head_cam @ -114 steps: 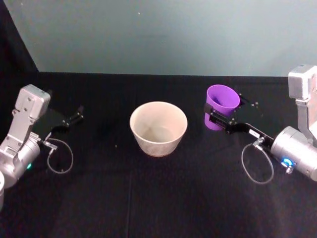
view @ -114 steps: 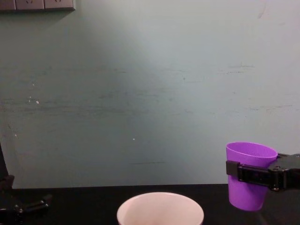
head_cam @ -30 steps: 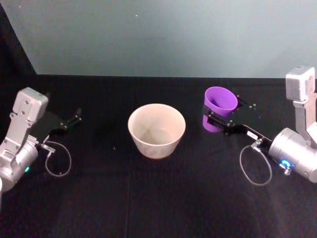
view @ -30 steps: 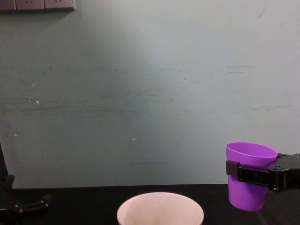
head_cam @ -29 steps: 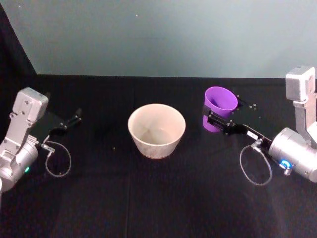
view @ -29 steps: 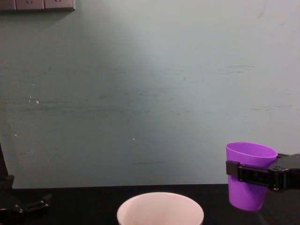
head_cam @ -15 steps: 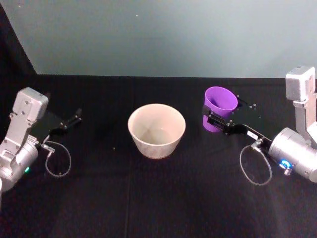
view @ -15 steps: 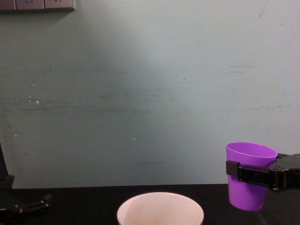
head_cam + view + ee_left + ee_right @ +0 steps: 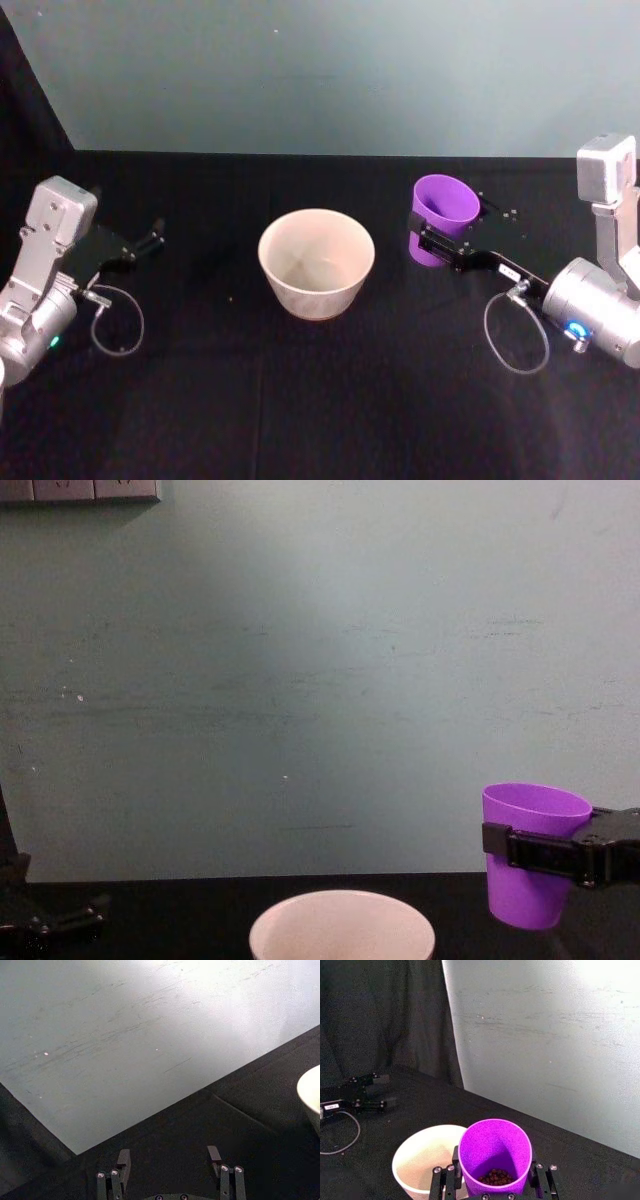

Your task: Pick up the cup and pour the mung beans from the cup into the bowl.

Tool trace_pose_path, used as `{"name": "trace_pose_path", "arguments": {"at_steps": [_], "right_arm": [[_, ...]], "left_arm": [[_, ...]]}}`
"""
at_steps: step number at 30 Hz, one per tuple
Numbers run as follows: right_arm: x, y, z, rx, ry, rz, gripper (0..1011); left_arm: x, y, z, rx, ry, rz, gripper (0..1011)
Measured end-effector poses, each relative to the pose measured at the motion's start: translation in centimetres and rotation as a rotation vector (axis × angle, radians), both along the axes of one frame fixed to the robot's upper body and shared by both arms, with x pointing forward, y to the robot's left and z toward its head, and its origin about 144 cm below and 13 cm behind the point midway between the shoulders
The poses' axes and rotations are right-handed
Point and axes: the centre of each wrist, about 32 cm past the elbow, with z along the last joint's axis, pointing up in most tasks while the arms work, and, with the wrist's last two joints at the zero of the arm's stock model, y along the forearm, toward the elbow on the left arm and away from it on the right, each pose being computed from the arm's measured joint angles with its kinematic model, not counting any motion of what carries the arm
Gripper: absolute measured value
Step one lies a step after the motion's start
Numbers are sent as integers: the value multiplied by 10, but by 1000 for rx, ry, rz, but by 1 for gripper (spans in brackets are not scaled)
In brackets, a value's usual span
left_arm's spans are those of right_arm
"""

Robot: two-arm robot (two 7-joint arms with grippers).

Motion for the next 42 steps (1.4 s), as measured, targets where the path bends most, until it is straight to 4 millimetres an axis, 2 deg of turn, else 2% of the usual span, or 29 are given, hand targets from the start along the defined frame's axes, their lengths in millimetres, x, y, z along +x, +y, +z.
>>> {"name": "trace_pose_path", "arguments": {"at_steps": [13, 26, 29, 36, 37, 42], "right_arm": [[0, 3, 6, -56, -45, 10, 726], [11, 31, 47, -465, -228, 35, 726], [16, 44, 57, -599, -283, 49, 726], [21, 66, 70, -795, -366, 83, 726], [23, 74, 73, -854, -390, 100, 726], [26, 88, 77, -957, -433, 125, 726]], "left_arm": [[0, 0, 0, 0, 0, 0, 1000], [0, 0, 0, 0, 0, 0, 1000], [0, 0, 0, 0, 0, 0, 1000], [0, 0, 0, 0, 0, 0, 1000], [0, 0, 0, 0, 0, 0, 1000], [0, 0, 0, 0, 0, 0, 1000]]}}
